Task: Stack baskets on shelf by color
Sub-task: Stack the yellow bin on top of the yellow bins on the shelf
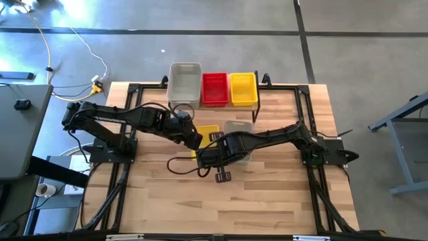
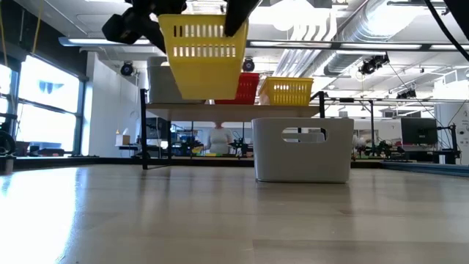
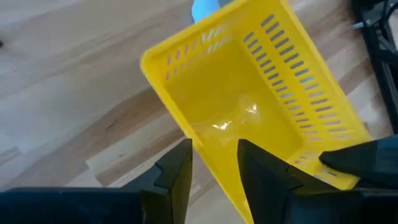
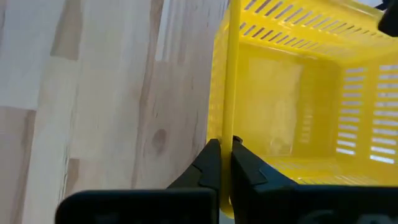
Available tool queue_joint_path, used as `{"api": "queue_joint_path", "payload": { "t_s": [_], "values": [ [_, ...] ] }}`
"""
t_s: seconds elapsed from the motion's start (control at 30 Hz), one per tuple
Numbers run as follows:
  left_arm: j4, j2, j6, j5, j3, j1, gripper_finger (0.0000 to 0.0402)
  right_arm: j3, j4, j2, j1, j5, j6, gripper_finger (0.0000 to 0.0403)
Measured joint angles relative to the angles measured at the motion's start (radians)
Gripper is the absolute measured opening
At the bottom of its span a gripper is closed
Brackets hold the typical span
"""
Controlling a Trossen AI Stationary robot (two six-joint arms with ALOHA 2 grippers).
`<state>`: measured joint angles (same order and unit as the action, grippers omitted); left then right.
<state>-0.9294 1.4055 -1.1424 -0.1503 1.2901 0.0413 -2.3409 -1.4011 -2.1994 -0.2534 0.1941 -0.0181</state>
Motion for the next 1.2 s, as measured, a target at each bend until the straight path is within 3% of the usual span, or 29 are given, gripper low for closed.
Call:
{"api": "queue_joint_path", "payload": {
  "t_s": [0.43, 0.7, 0.9, 1.2],
  "values": [
    [0.000, 0.000, 0.106, 0.053, 0.042, 0.012, 0.0119, 0.000, -0.054, 0.010, -0.056, 0.083, -0.052, 0.0001],
    [0.008, 0.000, 0.158, 0.019, 0.042, 0.029, 0.0119, 0.000, -0.159, 0.067, -0.069, 0.154, -0.064, 0.0000],
    [0.012, 0.000, 0.201, -0.045, 0.042, 0.070, 0.0119, 0.000, -0.170, 0.141, -0.042, 0.197, -0.037, 0.0000],
    [0.012, 0.000, 0.289, -0.045, 0.042, 0.157, 0.0120, 0.000, -0.170, 0.266, 0.060, 0.287, 0.067, 0.0000]
  ]
}}
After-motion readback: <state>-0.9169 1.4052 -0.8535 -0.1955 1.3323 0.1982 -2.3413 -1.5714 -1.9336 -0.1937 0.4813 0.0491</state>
